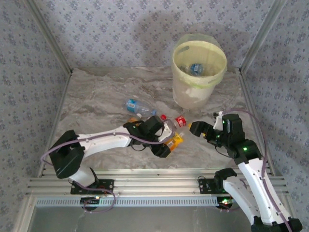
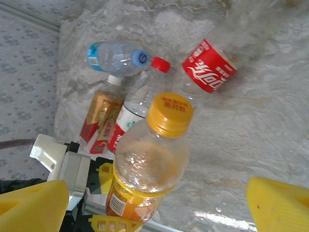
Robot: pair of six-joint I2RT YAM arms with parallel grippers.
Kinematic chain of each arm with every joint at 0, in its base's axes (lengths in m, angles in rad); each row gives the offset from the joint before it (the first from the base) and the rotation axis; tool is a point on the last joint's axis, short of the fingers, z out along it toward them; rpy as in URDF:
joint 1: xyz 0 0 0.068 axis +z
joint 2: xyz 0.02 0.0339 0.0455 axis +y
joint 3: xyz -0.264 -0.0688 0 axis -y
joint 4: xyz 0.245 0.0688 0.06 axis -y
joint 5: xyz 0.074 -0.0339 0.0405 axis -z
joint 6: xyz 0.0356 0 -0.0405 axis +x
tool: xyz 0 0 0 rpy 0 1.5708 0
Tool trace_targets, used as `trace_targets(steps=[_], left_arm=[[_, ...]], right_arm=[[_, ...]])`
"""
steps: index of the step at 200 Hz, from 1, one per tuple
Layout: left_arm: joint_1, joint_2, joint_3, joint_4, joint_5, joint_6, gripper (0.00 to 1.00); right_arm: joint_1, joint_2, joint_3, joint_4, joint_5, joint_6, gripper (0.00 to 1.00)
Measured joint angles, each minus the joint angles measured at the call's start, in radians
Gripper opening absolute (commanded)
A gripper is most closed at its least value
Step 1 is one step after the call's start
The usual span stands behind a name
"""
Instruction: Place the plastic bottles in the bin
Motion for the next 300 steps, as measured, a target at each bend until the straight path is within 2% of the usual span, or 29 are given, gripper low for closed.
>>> trace_targets(steps=[27,54,150,229,257,282,300], left_arm=[[0.014,-0.083,-0.071,0.143,0.031,-0.061,0.5],[0.018,-0.102,-0.079,0.242,0.064,-0.098,0.51],[0.019,-0.094,-0.084,0.423,0.151,-0.208,0.53],[0.021,-0.066,-0.083,0.481,0.17,-0.247,0.58],[0.025,-0.061,-0.081,0.484,0.172,-0.253,0.63],[0.025,-0.061,-0.066,0.481,0.174,-0.244,0.74],[0.025,-0.061,-0.037,0.472,0.178,-0.241,0.89]], right_arm=[[0.0,0.001,0.014,0.056,-0.045,-0.002,0.98],[0.0,0.013,0.035,0.106,-0.079,-0.007,0.99],[0.035,0.085,0.041,0.232,-0.121,0.002,0.92],[0.061,0.112,0.044,0.275,-0.126,0.013,0.69],[0.06,0.121,0.05,0.273,-0.127,0.013,0.59],[0.06,0.124,0.078,0.256,-0.12,0.006,0.56],[0.06,0.13,0.114,0.244,-0.116,0.0,0.56]])
